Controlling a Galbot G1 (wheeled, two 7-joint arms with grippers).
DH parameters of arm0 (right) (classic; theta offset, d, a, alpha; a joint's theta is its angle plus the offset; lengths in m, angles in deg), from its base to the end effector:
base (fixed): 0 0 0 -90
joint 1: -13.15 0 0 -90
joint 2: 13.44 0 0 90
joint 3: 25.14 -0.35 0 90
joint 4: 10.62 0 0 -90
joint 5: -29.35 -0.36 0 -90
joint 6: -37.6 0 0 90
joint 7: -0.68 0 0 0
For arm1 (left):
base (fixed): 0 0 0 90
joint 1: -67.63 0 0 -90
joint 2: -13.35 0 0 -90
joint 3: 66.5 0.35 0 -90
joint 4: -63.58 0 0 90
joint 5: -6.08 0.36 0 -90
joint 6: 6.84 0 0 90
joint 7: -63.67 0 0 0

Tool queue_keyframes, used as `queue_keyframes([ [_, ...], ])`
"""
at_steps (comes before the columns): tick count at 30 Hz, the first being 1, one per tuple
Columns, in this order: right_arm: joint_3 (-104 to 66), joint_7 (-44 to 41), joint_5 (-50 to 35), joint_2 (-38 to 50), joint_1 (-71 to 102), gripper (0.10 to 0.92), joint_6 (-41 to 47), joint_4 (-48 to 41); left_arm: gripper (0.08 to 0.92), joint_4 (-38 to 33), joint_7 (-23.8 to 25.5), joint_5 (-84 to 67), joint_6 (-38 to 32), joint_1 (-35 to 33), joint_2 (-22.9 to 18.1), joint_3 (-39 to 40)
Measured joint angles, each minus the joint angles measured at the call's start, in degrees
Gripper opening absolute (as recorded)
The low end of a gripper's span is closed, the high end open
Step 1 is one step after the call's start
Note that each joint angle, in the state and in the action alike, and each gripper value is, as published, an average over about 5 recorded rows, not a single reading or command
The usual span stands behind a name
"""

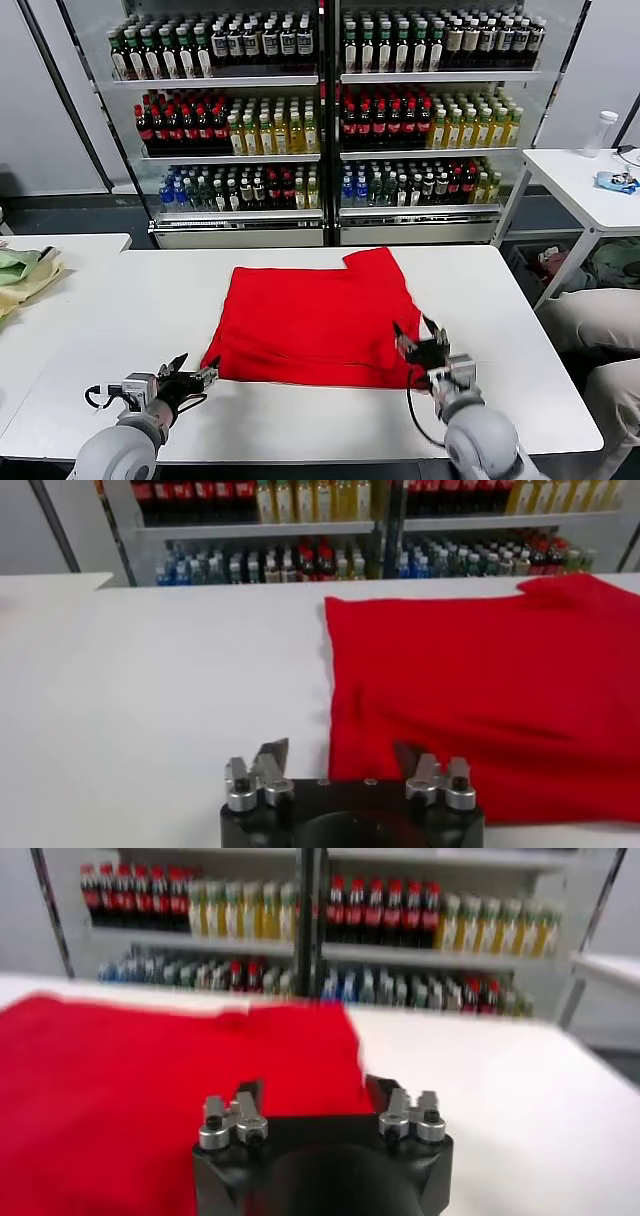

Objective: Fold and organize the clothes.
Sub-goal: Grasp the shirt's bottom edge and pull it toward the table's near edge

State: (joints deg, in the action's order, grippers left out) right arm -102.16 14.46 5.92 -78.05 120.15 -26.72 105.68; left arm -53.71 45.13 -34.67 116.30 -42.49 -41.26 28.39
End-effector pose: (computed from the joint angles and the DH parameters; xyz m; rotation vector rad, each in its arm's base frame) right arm 0.2413 -0.0162 -0.2862 0.2158 -2.7276 0.0833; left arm 0.2420 0.0849 -0.2661 -0.0788 -2.5448 -0.0333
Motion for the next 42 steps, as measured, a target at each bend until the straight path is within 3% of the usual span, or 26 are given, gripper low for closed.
queue_keyframes([
  [3,-0.05,0.59,-0.76,-0.08,1.48,0.79,0.44,0.61,0.82,0.84,0.28,0.03,-0.13,-0.24,0.11,-0.18],
  [7,-0.1,1.39,-1.99,-0.11,2.85,0.68,1.05,1.22,0.787,2.16,0.85,-0.1,-0.54,0.04,-0.1,-0.07],
  [26,-2.2,0.58,-7.01,0.76,5.4,0.151,1.78,2.98,0.247,3.16,2.66,-0.31,-1.48,0.24,-1.46,0.76],
  [31,-5.23,-0.12,-7.73,2.17,9.51,0.118,2.19,6.99,0.119,1.07,2.27,-1.3,-1.53,-1.85,-0.85,-0.27],
  [42,-8.96,-0.47,-6.79,2.44,19.65,0.118,1.57,14.43,0.099,-9.84,-1.31,-2.24,-2.11,-17.69,2.06,-6.14],
])
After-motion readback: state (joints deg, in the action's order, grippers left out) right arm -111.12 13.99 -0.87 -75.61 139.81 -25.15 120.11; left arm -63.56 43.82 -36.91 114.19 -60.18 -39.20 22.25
